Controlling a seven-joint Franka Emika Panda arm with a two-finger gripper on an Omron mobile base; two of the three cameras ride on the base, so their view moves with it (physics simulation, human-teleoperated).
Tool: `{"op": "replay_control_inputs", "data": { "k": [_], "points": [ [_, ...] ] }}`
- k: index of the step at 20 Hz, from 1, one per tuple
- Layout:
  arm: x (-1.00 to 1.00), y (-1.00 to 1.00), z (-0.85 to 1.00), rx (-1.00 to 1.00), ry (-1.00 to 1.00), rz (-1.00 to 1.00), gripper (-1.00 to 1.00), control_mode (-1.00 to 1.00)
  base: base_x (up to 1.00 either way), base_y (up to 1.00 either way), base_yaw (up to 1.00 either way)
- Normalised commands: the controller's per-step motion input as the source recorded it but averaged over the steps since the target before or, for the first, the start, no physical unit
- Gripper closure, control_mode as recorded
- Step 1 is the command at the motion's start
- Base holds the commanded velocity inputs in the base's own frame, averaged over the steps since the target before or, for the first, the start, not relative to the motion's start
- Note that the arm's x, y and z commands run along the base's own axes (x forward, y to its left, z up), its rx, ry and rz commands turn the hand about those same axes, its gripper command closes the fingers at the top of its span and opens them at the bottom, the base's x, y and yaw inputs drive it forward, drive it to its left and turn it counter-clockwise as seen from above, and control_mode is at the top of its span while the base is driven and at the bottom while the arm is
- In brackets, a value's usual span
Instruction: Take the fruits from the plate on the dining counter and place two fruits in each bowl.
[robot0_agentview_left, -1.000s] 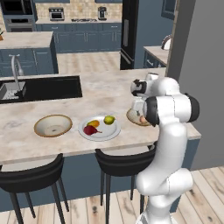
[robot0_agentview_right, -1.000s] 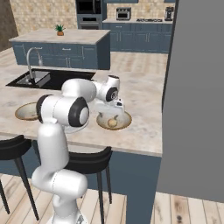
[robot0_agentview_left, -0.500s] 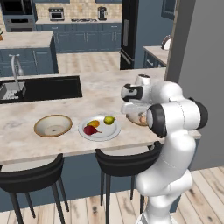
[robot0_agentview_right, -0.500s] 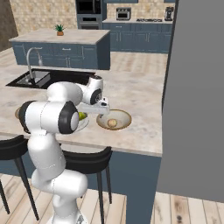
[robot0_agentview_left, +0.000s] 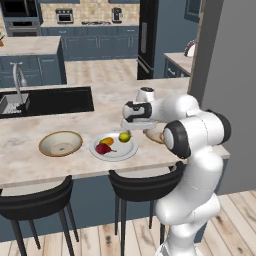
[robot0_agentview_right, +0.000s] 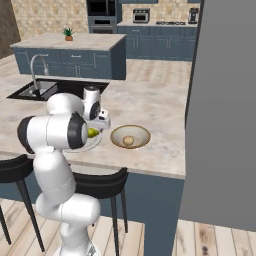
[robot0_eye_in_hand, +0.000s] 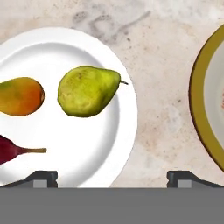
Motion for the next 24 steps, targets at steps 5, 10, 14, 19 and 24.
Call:
{"op": "replay_control_inputs", "data": {
  "k": [5,10,14,19,24],
  "points": [
    [0.28,0.29,0.00,-0.01,0.00,-0.21,-1.00,-1.00,0.00,0.00,0.00],
    [0.10,0.24,-0.07,-0.04,0.00,-0.16,-1.00,-1.00,0.00,0.00,0.00],
    [0.18,0.23,-0.27,-0.02,0.00,-0.12,-1.00,-1.00,0.00,0.00,0.00],
    [0.34,0.14,-0.16,0.00,0.00,-0.10,-1.00,-1.00,0.00,0.00,0.00],
    [0.25,0.01,-0.13,0.00,0.00,-0.06,-1.00,-1.00,0.00,0.00,0.00]
  ]
}}
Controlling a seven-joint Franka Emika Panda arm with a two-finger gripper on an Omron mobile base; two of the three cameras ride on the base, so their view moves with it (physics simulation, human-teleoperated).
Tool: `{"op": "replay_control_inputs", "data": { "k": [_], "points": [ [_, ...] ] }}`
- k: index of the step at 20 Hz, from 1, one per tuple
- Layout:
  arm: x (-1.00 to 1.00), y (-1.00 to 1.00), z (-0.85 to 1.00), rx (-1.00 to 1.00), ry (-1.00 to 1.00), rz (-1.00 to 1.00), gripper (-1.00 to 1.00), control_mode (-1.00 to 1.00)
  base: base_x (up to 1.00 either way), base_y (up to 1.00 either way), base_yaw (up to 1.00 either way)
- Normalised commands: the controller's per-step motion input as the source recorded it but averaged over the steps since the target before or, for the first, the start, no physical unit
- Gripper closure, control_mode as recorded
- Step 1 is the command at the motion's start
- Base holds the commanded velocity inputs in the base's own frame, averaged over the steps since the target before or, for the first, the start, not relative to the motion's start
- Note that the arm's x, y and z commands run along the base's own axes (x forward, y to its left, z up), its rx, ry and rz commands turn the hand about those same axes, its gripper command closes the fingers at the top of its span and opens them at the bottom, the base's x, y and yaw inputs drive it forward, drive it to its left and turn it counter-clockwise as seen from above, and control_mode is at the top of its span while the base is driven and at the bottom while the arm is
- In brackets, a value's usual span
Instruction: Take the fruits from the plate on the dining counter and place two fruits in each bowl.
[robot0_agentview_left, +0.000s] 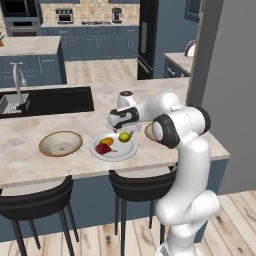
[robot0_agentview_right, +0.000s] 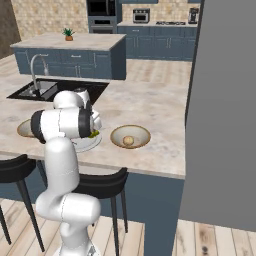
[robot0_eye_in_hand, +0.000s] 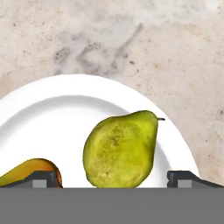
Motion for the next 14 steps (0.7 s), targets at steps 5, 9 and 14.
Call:
{"op": "replay_control_inputs", "data": {
  "k": [5,9,14],
  "points": [
    [0.04,0.00,-0.21,0.00,0.00,-0.04,-1.00,-1.00,0.00,0.00,0.00],
    [0.00,-0.02,-0.30,0.00,0.00,-0.02,-1.00,-1.00,0.00,0.00,0.00],
    [0.05,-0.06,-0.27,0.00,0.00,0.00,-1.00,-1.00,0.00,0.00,0.00]
  ]
}}
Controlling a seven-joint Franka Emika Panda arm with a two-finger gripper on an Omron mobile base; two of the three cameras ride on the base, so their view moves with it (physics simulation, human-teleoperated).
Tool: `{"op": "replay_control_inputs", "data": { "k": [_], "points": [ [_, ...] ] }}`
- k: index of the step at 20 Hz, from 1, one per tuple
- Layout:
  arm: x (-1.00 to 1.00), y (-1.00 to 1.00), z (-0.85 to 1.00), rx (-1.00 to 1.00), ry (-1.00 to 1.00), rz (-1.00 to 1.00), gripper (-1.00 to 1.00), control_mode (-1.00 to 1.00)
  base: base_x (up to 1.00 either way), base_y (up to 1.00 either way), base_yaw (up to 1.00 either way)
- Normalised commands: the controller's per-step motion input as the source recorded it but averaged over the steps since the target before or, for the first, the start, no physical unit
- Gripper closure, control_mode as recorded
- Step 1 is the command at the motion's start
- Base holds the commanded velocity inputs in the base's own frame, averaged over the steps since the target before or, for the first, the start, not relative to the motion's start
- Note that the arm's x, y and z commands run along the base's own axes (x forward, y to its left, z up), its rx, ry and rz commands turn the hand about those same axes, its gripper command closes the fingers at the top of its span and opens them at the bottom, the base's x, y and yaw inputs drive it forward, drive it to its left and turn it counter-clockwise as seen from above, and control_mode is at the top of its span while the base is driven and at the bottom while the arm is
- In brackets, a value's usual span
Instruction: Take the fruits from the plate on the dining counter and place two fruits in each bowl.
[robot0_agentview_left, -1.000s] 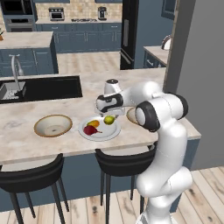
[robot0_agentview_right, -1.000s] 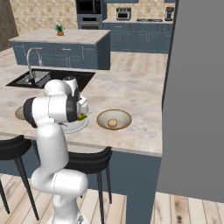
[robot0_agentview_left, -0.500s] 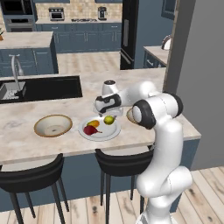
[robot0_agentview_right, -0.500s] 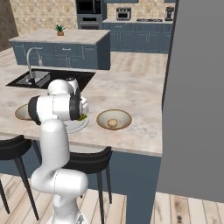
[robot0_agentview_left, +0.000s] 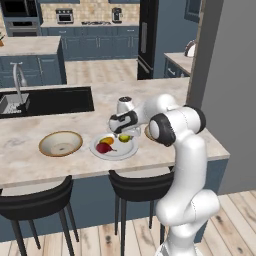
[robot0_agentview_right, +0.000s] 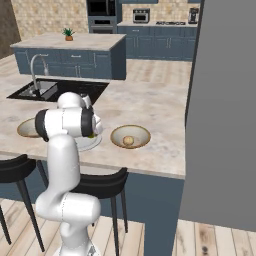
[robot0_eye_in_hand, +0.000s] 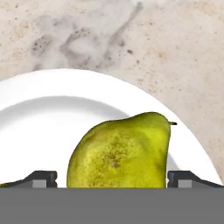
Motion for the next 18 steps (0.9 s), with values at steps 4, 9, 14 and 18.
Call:
{"op": "replay_control_inputs", "data": {
  "k": [4,9,14,18],
  "points": [
    [0.03,-0.02,-0.08,0.00,0.00,0.00,1.00,-1.00,0.00,0.00,0.00],
    [-0.04,-0.07,0.05,0.00,0.00,0.00,1.00,-1.00,0.00,0.00,0.00],
    [-0.27,-0.35,0.60,0.00,-0.03,0.00,1.00,-1.00,0.00,0.00,0.00],
    [-0.37,-0.43,0.71,0.00,0.00,0.00,1.00,-1.00,0.00,0.00,0.00]
  ]
}}
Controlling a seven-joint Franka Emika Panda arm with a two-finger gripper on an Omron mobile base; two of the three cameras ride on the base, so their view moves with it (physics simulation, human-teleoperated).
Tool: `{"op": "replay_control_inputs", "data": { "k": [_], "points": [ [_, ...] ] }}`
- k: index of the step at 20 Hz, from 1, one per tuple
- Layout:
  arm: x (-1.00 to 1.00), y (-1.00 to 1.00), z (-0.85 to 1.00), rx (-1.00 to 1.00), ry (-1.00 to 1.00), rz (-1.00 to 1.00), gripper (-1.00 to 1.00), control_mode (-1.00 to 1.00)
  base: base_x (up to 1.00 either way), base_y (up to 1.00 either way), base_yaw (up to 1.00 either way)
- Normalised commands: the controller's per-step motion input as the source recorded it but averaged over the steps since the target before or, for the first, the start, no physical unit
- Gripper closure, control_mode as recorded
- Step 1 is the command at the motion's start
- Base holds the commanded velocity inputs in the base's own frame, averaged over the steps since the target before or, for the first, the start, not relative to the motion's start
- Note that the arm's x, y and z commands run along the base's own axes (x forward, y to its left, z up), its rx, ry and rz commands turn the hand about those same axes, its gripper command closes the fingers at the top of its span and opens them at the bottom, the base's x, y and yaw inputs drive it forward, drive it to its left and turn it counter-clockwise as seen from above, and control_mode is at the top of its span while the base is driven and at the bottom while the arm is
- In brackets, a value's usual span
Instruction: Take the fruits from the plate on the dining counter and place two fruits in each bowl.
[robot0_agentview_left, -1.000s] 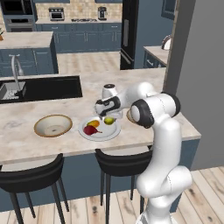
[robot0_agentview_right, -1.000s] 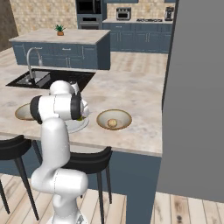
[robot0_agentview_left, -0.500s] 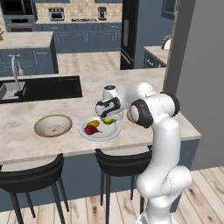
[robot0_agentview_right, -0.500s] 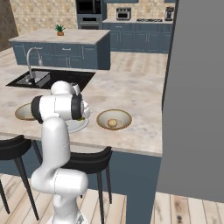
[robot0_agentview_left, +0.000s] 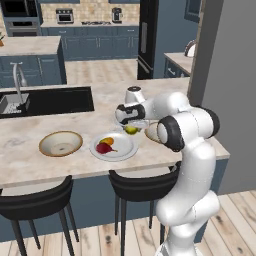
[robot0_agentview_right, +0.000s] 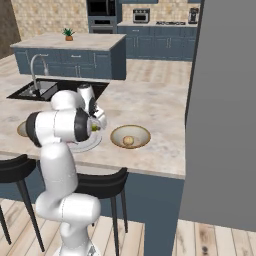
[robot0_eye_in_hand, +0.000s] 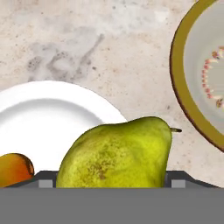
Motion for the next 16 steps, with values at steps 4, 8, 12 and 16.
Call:
{"op": "replay_control_inputs", "data": {
  "k": [4,8,12,16],
  "points": [
    [-0.50,-0.72,0.47,0.00,0.00,0.00,1.00,-1.00,0.00,0.00,0.00],
    [-0.01,-0.85,0.17,0.03,0.02,0.08,1.00,-1.00,0.00,0.00,0.00],
    [0.27,-0.65,0.00,0.08,0.03,0.15,1.00,-1.00,0.00,0.00,0.00],
    [0.38,-0.27,-0.04,0.02,0.01,0.06,1.00,-1.00,0.00,0.00,0.00]
  ]
}}
